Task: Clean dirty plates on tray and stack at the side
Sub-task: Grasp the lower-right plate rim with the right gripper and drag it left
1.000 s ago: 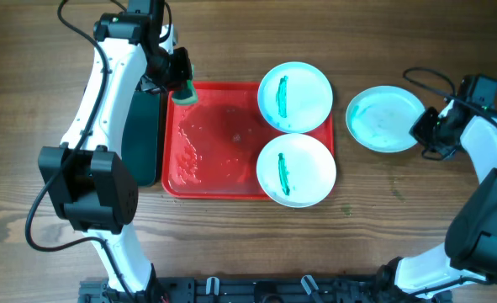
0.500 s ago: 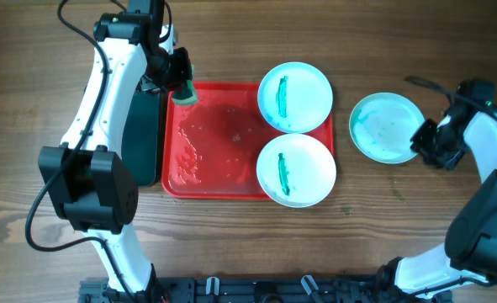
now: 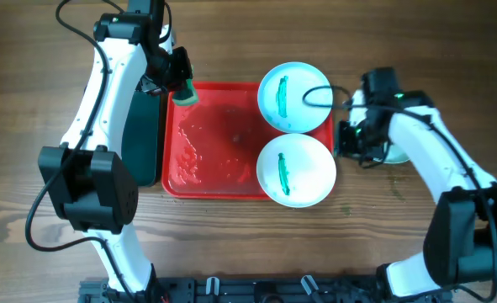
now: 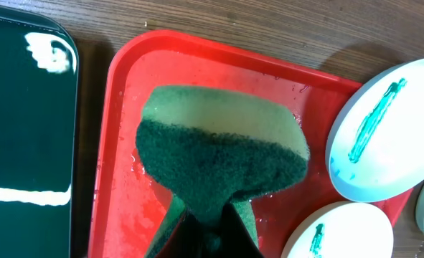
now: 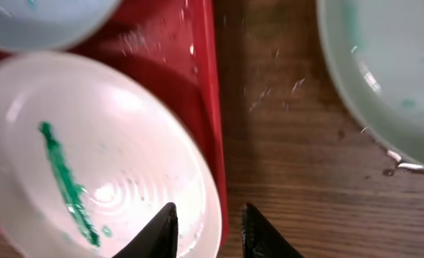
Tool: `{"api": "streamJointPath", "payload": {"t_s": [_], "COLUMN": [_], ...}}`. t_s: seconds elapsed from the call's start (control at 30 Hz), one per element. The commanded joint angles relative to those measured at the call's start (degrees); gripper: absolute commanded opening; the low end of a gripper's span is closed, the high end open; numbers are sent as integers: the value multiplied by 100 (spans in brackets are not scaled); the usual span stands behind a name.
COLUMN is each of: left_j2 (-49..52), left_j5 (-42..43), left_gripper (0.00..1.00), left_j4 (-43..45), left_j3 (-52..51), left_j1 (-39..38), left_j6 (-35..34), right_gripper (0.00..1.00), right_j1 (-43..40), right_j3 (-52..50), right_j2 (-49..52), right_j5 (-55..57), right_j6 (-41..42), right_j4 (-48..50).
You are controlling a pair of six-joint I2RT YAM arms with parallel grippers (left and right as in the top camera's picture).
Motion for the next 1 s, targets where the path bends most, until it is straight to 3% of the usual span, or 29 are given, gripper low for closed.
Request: {"api": "streamJointPath", "payload": {"t_s": [0.0, 0.3, 0.37, 0.5, 0.63, 0.97], "left_j2": [-136, -136, -136, -136, -136, -136], "left_j5": [-11, -11, -13, -13, -52, -55], "left_gripper": [4, 4, 4, 4, 4, 4], "left_j4": [4, 7, 22, 44, 72, 120], "left_j3": [26, 26, 26, 26, 26, 26], "left_j1": [-2, 0, 0, 0, 0, 0], "left_j6": [-92, -90, -87, -87, -90, -87], "right_gripper": [30, 29, 20, 16, 4, 4], "right_j1": [348, 684, 686, 686, 686, 1172], "right_j3": [-195, -566, -649, -883, -890, -177], "right_j2": [-35, -28, -28, -28, -31, -356], "right_j5": [726, 804, 800, 802, 800, 256], "right_j6": [398, 564, 616, 710, 798, 444], "right_j4": [9, 431, 549, 758, 761, 162]}}
